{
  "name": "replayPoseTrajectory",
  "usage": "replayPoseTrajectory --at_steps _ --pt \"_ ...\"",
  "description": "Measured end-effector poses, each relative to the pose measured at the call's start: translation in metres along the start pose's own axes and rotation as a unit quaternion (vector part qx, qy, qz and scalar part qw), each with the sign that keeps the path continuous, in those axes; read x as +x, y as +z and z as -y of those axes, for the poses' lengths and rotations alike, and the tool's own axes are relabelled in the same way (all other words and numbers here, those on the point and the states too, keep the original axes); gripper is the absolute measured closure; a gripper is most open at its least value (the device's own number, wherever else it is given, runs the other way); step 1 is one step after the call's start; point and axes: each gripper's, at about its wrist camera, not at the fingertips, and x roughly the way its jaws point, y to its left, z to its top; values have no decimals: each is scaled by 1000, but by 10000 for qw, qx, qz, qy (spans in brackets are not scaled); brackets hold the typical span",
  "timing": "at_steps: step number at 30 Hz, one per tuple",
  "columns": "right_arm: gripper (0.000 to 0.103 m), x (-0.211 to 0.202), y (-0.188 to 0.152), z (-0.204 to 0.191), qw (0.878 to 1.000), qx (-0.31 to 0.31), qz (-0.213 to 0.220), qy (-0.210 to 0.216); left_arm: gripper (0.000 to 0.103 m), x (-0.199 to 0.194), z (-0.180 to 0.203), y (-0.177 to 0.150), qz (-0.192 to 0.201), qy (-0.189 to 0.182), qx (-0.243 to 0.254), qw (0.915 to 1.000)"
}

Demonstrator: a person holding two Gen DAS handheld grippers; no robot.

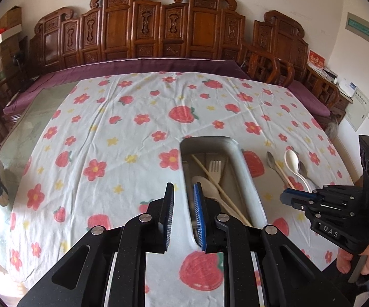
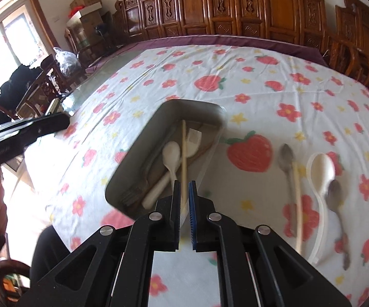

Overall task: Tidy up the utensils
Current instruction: 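Move the right gripper to the pile and grasp the white plastic ladle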

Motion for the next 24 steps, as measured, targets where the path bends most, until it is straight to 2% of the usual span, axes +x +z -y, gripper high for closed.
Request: replayPoseTrajectory --at_steps 4,11,14,15,17,18,21,24 --pt "94 -23 -21 25 9997 40 23 -249 80 1 22 0 29 -150 103 9998" --pt "91 -41 -55 79 9970 327 -125 -696 61 9 61 1 39 -370 273 9989" --pt "88 -43 -65 99 9952 481 -166 -836 60 15 76 1 -6 -453 344 9984" --pt "88 -42 -67 105 9947 521 -191 -866 60 18 82 1 -27 -471 382 9982" --pt "88 -40 -70 116 9940 581 -241 -900 49 23 92 0 -59 -502 449 9977" --pt "88 -38 -71 119 9938 588 -260 -904 49 24 95 1 -50 -525 463 9975" --pt "77 -31 -70 130 9937 614 -323 -879 47 30 105 1 -76 -576 498 9971" --pt "77 -16 -63 140 9933 612 -405 -896 45 36 114 1 -106 -613 529 9967"
